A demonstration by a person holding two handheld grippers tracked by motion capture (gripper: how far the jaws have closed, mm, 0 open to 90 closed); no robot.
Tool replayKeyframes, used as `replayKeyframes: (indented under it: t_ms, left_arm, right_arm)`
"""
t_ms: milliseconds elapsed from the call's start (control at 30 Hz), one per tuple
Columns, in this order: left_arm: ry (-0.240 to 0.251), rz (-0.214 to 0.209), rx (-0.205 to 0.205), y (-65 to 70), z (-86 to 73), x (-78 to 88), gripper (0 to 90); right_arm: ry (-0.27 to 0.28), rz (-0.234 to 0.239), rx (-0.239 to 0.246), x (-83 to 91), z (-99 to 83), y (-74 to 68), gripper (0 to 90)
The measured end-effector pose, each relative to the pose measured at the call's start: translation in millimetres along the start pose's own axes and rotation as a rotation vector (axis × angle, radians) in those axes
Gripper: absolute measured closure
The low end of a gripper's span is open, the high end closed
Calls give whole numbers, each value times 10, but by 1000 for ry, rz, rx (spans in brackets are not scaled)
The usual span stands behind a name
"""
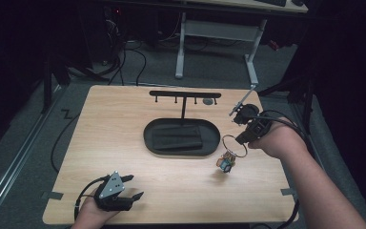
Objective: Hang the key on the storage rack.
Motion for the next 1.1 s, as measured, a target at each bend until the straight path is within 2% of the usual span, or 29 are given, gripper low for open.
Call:
replayKeyframes:
  t_ms: [567, 867, 933, 967, 1000, 1033, 1100]
  left_arm:
    - [-1, 1, 7, -15, -13, 8, 317]
    - [-5, -3, 8, -20, -22, 1, 318]
    - [-5, -2, 8, -23, -22, 3, 317]
    - [-5, -2, 8, -23, -22, 3, 317]
    - [-6, -2, 7, -24, -23, 3, 318]
    - [-6, -2, 7, -25, -24, 2, 317]
    - [-7, -3, 6, -26, -25, 0, 318]
  right_arm:
    - [23, -17, -22, 10, 285, 184, 879]
    - [38, -21, -20, -1, 499, 272, 879]
    - [40, -17, -38, -30, 576, 298, 879]
    - [47, -15, -25, -46, 608, 316, 879]
    - [38, -15, -48, -54, 629, 313, 879]
    - [45, -17, -29, -71, 662, 337, 879]
    - [55, -23, -23, -101, 723, 371, 879]
Point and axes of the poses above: each handheld gripper's, and its own axes: x roughly backward along the jaws, z roughly out of its top, y roughly to its right, the point moved 5 cm from there along -x, roughly forward along the jaws, and after that the axes turned 1 degree about x, right-handed, at the moved point
